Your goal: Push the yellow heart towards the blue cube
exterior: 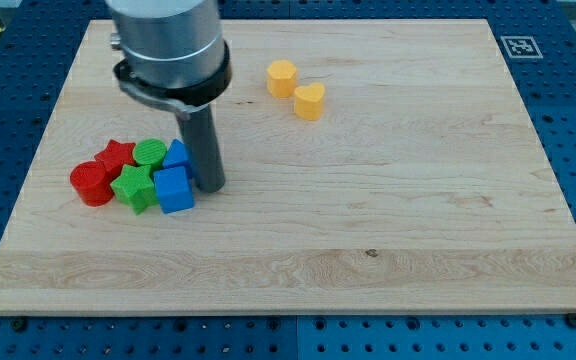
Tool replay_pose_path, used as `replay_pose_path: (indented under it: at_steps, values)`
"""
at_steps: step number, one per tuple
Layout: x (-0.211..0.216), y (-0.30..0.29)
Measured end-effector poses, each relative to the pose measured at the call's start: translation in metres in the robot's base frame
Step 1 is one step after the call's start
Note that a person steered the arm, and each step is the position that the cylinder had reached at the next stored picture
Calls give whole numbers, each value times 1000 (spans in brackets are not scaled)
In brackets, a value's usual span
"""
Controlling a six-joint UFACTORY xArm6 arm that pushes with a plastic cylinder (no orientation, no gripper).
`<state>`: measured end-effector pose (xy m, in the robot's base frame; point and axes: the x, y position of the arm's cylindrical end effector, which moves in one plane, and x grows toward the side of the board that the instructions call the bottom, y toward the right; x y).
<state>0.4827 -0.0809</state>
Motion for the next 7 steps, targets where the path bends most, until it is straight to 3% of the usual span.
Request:
replay_pose_path:
  at_steps: [2,4,7]
  values:
    - [-24,83]
    - [-98,150]
    - [-181,160]
